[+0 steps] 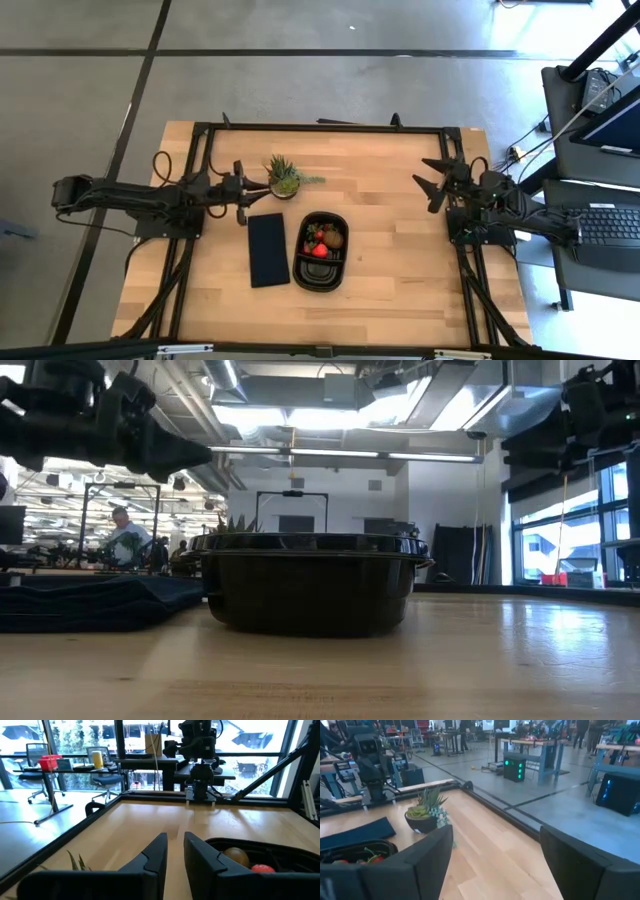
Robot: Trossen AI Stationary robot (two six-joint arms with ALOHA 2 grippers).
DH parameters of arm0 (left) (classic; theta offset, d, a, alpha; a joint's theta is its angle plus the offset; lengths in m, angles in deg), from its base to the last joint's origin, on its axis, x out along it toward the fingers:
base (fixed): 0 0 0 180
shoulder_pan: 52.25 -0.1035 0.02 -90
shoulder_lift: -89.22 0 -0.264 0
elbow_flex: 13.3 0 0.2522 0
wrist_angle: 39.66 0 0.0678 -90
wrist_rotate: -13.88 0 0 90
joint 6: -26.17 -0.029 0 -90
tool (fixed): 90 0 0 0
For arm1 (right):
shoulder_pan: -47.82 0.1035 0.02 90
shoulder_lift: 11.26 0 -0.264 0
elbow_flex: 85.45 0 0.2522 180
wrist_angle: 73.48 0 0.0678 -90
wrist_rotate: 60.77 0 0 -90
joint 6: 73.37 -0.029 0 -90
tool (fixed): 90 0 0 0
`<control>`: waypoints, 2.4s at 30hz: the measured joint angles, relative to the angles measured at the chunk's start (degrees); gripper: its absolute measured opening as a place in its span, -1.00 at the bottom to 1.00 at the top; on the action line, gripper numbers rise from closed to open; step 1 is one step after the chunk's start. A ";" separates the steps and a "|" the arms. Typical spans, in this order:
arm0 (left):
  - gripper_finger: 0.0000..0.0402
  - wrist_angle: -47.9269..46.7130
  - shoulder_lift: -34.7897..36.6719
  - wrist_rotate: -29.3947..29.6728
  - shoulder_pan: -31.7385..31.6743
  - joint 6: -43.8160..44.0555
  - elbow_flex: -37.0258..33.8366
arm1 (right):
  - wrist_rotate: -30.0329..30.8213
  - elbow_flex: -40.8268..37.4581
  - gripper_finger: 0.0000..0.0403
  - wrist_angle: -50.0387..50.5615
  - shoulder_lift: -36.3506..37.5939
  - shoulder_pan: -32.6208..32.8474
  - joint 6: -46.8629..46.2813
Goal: Pick and placing Produce into tupperware
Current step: Return to Home Position
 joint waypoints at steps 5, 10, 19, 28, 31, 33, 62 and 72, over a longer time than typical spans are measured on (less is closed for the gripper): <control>-0.76 0.75 3.48 0.68 0.00 0.37 -3.20 | 0.08 0.00 0.48 -0.40 0.46 0.00 1.08; -0.81 0.08 6.01 0.38 0.00 -0.30 -3.23 | 0.41 0.00 0.48 -0.32 0.44 0.00 1.72; -0.89 -8.17 11.81 0.59 0.00 0.82 -3.23 | 1.16 0.00 0.48 0.84 0.44 0.01 2.42; -0.96 -17.14 24.32 4.06 0.00 -0.39 -3.23 | 5.82 0.00 0.48 1.08 0.46 0.00 2.41; -0.99 -22.23 28.61 4.07 0.00 -0.39 -3.23 | 5.65 0.00 0.48 -0.95 0.48 0.00 3.84; -1.00 -25.74 31.46 4.24 0.00 -0.35 -3.23 | 5.62 0.02 0.48 -1.56 0.48 0.01 4.11; -0.68 -32.19 38.84 6.26 0.02 -0.06 -3.23 | -8.55 -12.87 0.48 -26.45 0.46 0.26 7.79; -0.59 -32.23 38.84 6.23 0.00 -0.01 -3.20 | -8.53 -13.16 0.48 -25.83 0.44 0.26 6.94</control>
